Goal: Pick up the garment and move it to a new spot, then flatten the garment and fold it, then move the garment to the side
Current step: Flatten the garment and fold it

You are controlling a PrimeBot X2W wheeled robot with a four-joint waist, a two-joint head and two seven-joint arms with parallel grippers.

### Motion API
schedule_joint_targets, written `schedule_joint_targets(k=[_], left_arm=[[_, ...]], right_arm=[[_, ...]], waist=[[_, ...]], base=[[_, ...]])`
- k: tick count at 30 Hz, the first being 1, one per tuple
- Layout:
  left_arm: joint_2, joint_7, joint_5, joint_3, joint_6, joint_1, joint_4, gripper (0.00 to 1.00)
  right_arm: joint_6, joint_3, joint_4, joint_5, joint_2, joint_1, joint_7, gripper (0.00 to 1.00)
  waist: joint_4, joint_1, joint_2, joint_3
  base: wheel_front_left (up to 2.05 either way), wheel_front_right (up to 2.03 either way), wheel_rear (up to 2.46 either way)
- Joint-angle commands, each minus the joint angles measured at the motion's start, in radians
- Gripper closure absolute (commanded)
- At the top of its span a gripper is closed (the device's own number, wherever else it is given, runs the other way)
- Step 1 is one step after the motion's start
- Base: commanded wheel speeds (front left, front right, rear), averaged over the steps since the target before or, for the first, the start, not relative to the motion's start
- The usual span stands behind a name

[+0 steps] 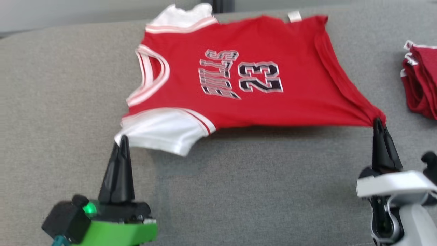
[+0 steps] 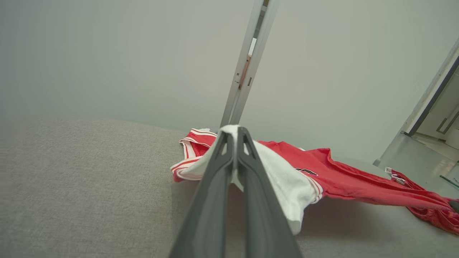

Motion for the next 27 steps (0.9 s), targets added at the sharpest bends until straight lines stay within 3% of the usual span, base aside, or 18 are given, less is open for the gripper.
schedule_joint_targets(k=[1, 11, 27], left_arm=[[0.001, -0.003, -0.002, -0.002, 0.007, 0.039, -0.009, 1.00], [0.011, 0.051, -0.027, -0.027, 0.022, 0.184, -0.016, 1.00], [0.015, 0.044, -0.021, -0.059, 0.003, 0.122, 0.121, 1.00]], right_arm=[[0.000, -0.014, -0.022, 0.001, 0.007, 0.048, 0.006, 1.00], [0.000, -0.079, -0.145, -0.014, 0.044, 0.260, 0.094, 1.00], [0.000, -0.019, 0.029, -0.017, 0.049, 0.192, 0.057, 1.00]], waist=[[0.028, 0.0001, 0.0000, -0.106], [0.035, 0.0001, 0.0000, -0.176], [0.011, 0.0001, 0.0000, -0.124]], base=[[0.00, 0.00, 0.00], [0.00, 0.00, 0.00], [0.00, 0.00, 0.00]])
